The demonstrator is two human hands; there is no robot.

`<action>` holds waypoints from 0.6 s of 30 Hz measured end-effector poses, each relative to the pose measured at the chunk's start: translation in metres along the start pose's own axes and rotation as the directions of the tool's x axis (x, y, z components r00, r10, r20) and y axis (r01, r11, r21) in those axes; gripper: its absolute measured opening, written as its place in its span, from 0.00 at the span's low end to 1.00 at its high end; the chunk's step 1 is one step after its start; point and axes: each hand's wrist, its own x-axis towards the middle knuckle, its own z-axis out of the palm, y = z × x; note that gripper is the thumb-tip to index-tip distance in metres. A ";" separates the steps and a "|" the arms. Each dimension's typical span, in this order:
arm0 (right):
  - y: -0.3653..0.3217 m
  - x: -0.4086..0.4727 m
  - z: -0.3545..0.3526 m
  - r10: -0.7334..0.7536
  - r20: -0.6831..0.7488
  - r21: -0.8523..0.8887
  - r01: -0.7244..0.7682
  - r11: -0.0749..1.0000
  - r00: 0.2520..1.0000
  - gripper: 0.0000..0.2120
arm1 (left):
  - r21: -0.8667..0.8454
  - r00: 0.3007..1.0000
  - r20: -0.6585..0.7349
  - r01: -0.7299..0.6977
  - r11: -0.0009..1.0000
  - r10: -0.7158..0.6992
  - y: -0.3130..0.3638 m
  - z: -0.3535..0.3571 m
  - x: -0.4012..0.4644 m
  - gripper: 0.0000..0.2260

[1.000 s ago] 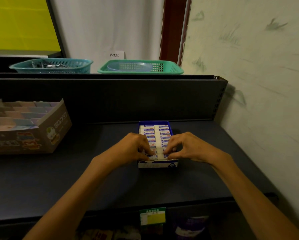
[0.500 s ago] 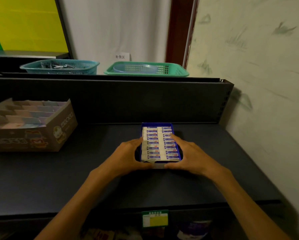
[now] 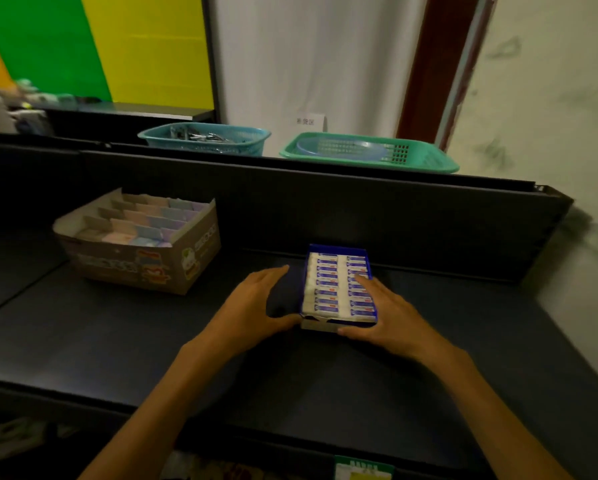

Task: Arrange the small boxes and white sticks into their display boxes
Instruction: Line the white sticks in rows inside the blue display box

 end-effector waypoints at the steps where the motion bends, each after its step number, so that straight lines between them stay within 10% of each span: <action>1: -0.001 0.002 0.002 0.005 -0.015 0.003 -0.005 1.000 1.000 0.49 | 0.042 0.992 -0.117 -0.048 0.998 0.052 -0.011 -0.007 -0.006 0.36; 6: -0.014 0.013 0.014 0.048 -0.034 -0.021 -0.049 0.999 0.998 0.51 | 0.302 0.822 -0.546 0.010 0.953 0.164 -0.083 -0.066 -0.028 0.31; 10: -0.033 0.021 0.025 0.056 -0.051 0.001 -0.056 0.998 0.997 0.51 | 0.263 0.908 -0.419 0.100 0.960 0.020 -0.130 -0.090 -0.019 0.22; 18: -0.068 0.034 0.040 0.129 -0.085 0.057 -0.124 0.991 0.988 0.51 | 0.103 0.898 -0.394 -0.168 0.980 0.195 -0.141 -0.081 0.000 0.08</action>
